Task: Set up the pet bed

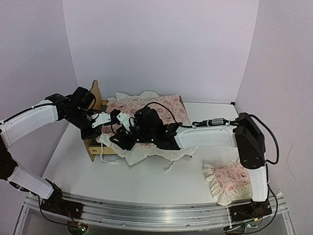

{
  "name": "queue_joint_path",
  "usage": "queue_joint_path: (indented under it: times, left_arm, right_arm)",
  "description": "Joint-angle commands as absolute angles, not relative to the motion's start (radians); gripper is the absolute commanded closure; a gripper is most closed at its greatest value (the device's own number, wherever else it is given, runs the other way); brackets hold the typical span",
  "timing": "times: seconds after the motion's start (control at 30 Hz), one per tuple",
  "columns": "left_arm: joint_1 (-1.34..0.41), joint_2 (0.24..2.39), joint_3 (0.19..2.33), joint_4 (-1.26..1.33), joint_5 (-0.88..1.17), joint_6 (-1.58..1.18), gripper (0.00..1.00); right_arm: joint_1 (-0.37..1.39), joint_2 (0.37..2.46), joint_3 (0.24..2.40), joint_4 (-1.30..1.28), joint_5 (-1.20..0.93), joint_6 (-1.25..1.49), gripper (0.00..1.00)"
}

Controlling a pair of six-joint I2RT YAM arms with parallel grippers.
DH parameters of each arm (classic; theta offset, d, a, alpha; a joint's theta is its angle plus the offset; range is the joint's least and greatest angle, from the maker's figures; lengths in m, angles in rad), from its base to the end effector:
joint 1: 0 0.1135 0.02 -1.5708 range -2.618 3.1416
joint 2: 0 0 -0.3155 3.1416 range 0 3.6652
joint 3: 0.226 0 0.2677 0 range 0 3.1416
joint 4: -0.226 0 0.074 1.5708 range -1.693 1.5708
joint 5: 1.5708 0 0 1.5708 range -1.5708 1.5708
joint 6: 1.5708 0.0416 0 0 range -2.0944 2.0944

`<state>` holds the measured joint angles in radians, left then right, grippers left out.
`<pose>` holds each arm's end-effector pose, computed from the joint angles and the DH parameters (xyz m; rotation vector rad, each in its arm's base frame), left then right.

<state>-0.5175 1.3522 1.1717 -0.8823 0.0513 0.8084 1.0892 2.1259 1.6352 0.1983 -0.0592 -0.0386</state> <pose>0.2381 -0.1380 0.3327 1.6334 2.0633 0.0322 0.2550 0.4933 0.2783 -1.0712 1.6141 0.7715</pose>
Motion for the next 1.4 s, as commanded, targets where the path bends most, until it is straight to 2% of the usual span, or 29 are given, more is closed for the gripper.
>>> queue_joint_path:
  times: [0.0, 0.07, 0.13, 0.2, 0.27, 0.33, 0.6, 1.37]
  left_arm:
    - [-0.518, 1.357, 1.192, -0.859, 0.036, 0.785, 1.0]
    - [-0.518, 1.358, 1.193, -0.858, 0.035, 0.783, 1.0]
    - [-0.518, 1.361, 1.195, -0.858, 0.037, 0.776, 1.0]
    - [-0.518, 1.364, 1.198, -0.862, 0.038, 0.769, 1.0]
    - [-0.519, 1.364, 1.2, -0.865, 0.041, 0.762, 1.0]
    - [-0.518, 1.362, 1.201, -0.865, 0.05, 0.754, 1.0]
    - [-0.518, 1.397, 1.283, -0.89, 0.13, 0.679, 1.0]
    - [-0.517, 1.48, 1.25, -0.833, 0.234, 0.667, 1.0]
  right_arm:
    - [1.089, 2.201, 1.702, 0.171, -0.021, -0.093, 0.49]
    - [1.089, 2.224, 1.715, 0.17, -0.022, -0.101, 0.5]
    - [1.089, 2.249, 1.726, 0.169, -0.006, -0.104, 0.56]
    - [1.088, 2.257, 1.732, 0.17, 0.036, -0.089, 0.78]
    - [1.085, 2.238, 1.731, 0.173, 0.055, -0.063, 0.94]
    - [1.08, 2.209, 1.724, 0.177, 0.077, -0.049, 1.0]
    - [1.025, 2.092, 1.616, 0.193, 0.202, 0.071, 1.0]
    - [0.99, 2.065, 1.573, 0.239, 0.167, 0.138, 1.0]
